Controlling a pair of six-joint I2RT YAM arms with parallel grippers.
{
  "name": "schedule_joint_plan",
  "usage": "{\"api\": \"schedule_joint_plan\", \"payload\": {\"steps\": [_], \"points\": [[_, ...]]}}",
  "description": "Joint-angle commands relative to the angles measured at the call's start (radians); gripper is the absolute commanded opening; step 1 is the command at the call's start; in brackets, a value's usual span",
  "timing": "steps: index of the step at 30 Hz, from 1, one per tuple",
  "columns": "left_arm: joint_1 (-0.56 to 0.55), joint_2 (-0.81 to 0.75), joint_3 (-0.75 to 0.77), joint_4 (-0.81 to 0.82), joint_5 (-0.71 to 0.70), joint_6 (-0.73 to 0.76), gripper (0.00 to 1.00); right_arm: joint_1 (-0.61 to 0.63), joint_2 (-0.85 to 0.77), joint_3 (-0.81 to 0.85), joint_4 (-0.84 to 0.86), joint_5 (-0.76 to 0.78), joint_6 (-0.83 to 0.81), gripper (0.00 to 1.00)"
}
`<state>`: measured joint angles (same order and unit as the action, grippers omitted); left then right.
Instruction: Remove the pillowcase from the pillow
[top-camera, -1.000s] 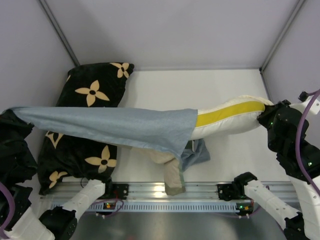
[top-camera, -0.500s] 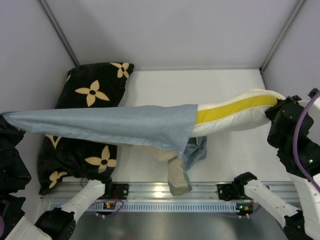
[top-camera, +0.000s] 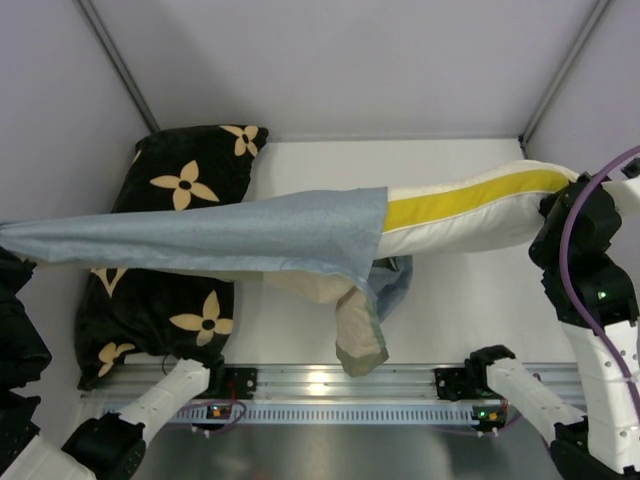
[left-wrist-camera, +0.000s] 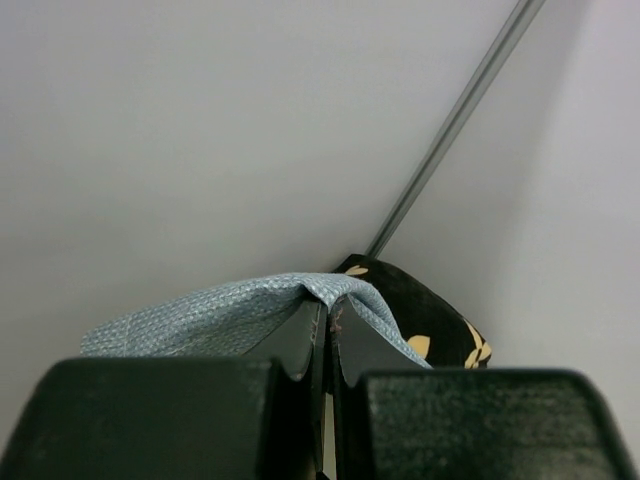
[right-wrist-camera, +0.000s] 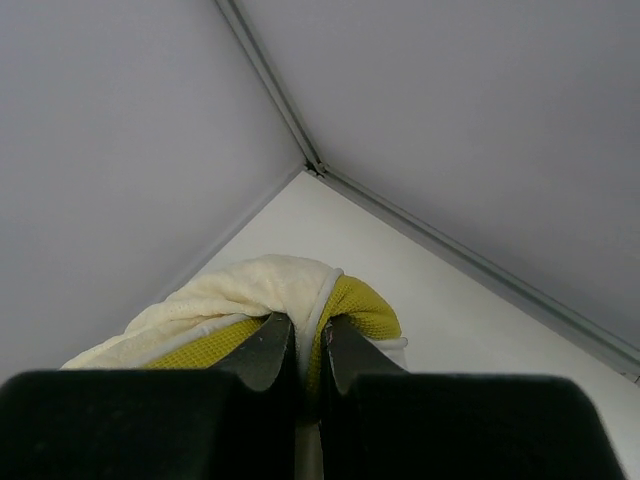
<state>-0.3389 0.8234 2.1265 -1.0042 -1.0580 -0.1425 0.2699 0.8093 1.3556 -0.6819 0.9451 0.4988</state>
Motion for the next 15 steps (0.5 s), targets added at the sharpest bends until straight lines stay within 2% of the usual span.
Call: {"api": "schedule_joint_plan", "payload": {"steps": [1, 10, 15], "points": [[-0.003, -0.036, 0.042, 0.162, -0.132, 0.083, 0.00, -0.128, 0.024, 0.030, 0.114, 0.046, -0.048, 0.00], [-0.044, -0.090, 0.044, 0.210, -0.177, 0.133, 0.00, -0.346, 0.088, 0.023, 0.125, -0.256, 0.033, 0.00], [-0.057, -0.104, 0.023, 0.211, -0.165, 0.120, 0.00, -0.406, 0.090, -0.001, 0.142, -0.342, 0.058, 0.00]]}}
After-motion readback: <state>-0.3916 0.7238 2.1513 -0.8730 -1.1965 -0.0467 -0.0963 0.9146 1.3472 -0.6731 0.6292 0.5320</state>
